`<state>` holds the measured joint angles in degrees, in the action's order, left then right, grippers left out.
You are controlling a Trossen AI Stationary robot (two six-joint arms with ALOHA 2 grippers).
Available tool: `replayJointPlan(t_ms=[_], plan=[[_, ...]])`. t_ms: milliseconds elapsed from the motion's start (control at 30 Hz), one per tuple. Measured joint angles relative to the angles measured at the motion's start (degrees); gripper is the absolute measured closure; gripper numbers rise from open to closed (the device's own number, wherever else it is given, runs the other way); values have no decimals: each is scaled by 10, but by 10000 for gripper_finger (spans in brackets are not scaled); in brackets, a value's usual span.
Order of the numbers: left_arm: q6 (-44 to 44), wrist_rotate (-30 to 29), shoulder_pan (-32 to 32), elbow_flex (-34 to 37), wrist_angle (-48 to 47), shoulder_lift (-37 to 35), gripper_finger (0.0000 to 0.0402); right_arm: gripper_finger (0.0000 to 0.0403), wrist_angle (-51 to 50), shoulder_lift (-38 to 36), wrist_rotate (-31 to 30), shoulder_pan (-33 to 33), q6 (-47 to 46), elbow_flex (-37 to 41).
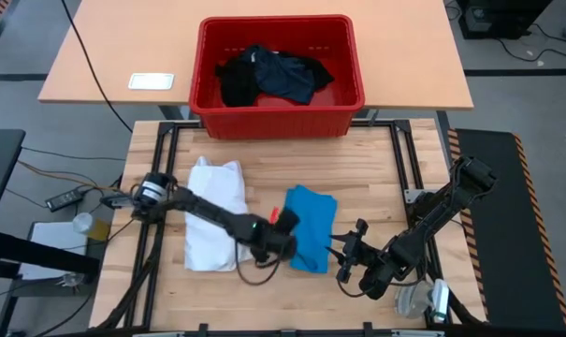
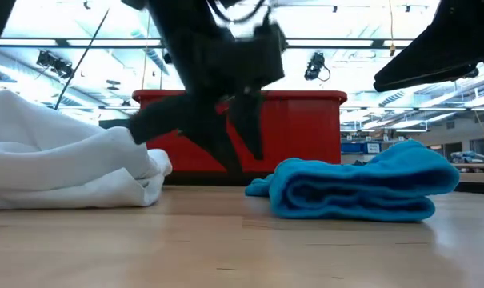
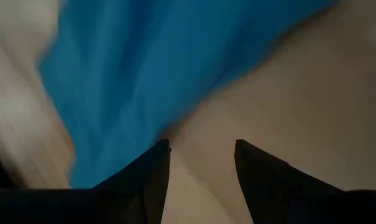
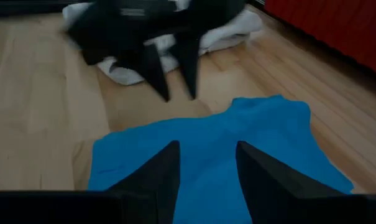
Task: Fold laundry
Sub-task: Fold the blue underwear
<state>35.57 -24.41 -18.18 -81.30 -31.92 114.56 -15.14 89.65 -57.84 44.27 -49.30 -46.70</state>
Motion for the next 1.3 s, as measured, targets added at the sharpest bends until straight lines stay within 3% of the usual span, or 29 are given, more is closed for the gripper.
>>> replayJointPlan(t_ms=[233, 567, 700, 867, 1000, 1100, 1300], plan=[[168, -4, -38, -1, 112, 13, 219, 241, -3, 0, 3, 0, -5, 0], [368, -2, -48, 0, 117, 42, 219, 241, -3, 0, 5, 0, -6, 0], [378, 5, -48, 0, 149, 49, 216, 241, -3, 0, 6, 0, -6, 0], [359, 75, -50, 0, 149, 49, 191, 241, -4, 0, 8, 0, -6, 0], [335, 72, -53, 0, 149, 49, 156, 241, -4, 0, 10, 0, -6, 0], [326, 37, -60, -1, 160, 49, 138, 241, -4, 0, 10, 0, -7, 0], [352, 37, -79, -1, 176, 49, 140, 241, -4, 0, 10, 0, -7, 0]])
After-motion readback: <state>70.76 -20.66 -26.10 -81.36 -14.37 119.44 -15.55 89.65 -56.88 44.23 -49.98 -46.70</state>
